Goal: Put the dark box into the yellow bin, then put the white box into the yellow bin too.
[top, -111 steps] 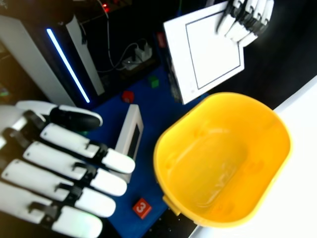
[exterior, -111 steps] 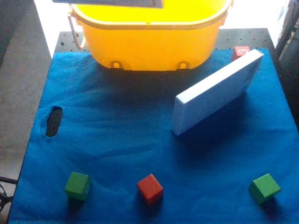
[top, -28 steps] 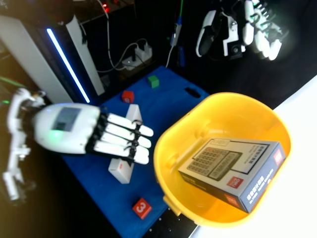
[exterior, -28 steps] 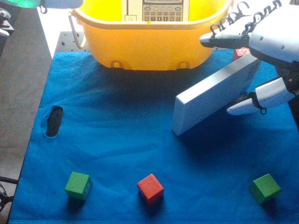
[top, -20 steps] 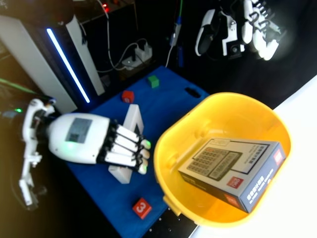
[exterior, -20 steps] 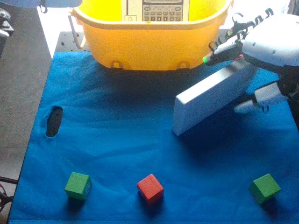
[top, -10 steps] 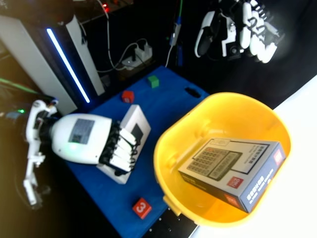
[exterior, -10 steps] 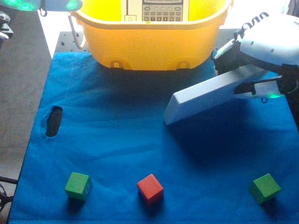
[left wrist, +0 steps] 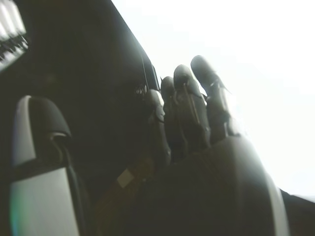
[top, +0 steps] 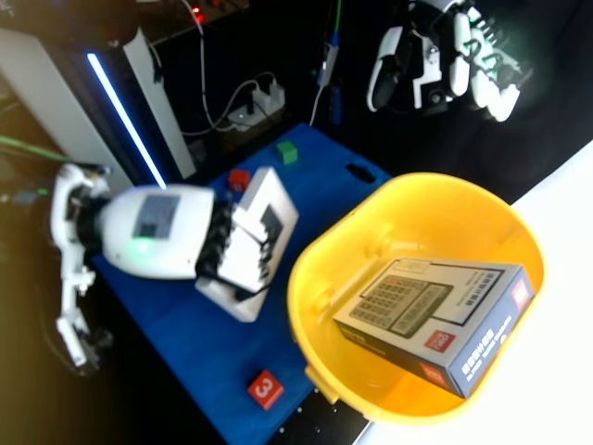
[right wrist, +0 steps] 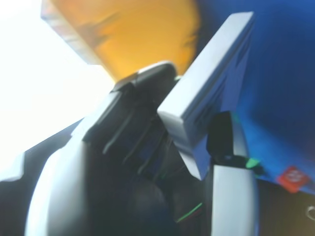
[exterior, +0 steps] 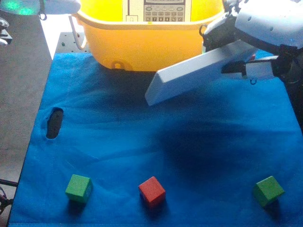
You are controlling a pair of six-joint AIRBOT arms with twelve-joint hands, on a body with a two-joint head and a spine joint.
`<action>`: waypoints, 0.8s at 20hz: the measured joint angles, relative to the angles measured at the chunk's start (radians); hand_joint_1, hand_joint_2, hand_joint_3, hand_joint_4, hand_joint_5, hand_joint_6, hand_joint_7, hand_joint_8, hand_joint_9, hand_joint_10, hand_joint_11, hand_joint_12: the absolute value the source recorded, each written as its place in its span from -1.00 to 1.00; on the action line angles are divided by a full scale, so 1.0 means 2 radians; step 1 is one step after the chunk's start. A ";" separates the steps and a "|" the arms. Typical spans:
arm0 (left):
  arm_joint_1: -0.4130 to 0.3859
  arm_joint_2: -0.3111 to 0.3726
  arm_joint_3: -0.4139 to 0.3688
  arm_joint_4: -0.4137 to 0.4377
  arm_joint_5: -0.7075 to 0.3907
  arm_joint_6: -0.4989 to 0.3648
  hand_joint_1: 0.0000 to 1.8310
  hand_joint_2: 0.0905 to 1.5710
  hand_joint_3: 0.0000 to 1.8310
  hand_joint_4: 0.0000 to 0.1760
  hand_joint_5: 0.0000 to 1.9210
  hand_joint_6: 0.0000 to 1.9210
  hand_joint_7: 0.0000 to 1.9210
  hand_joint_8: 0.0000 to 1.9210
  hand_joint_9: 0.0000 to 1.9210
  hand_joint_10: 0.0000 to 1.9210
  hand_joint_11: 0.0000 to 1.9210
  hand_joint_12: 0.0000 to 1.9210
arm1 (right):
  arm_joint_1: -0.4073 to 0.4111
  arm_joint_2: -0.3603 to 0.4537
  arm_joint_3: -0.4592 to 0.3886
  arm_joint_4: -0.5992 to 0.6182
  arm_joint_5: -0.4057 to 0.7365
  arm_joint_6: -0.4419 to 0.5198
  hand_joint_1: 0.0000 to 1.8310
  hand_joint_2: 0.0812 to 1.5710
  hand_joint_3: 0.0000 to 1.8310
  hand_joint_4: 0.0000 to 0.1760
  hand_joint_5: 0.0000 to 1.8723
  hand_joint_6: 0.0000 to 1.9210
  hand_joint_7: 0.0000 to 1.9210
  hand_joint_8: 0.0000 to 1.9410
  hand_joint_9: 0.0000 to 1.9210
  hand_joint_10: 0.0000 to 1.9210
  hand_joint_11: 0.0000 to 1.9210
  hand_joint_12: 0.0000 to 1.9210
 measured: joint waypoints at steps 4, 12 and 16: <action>0.000 0.000 0.000 0.000 0.000 0.000 0.27 0.00 -1.00 -0.86 -0.62 -1.00 -0.56 -1.00 -0.53 -1.00 -0.80 -0.64 | 0.028 0.001 0.000 -0.002 0.013 0.000 0.39 0.34 -1.00 -1.00 0.06 -0.16 0.17 -0.05 0.12 -0.22 -0.07 0.25; 0.000 -0.001 0.001 0.000 -0.001 0.001 0.24 -0.02 -1.00 -0.92 -0.60 -1.00 -0.61 -1.00 -0.53 -1.00 -0.73 -0.80 | 0.068 0.003 0.007 -0.001 0.023 0.000 0.38 0.32 -1.00 -1.00 0.11 -0.23 0.20 -0.12 0.23 -0.60 -0.15 0.21; 0.000 -0.002 0.001 0.001 -0.001 0.001 0.24 -0.01 -1.00 -0.95 -0.61 -1.00 -0.57 -0.99 -0.53 -0.99 -0.74 -0.82 | 0.090 -0.001 0.020 0.001 0.029 0.000 0.38 0.30 -1.00 -1.00 0.15 -0.26 0.25 -0.24 0.28 -0.74 -0.06 0.03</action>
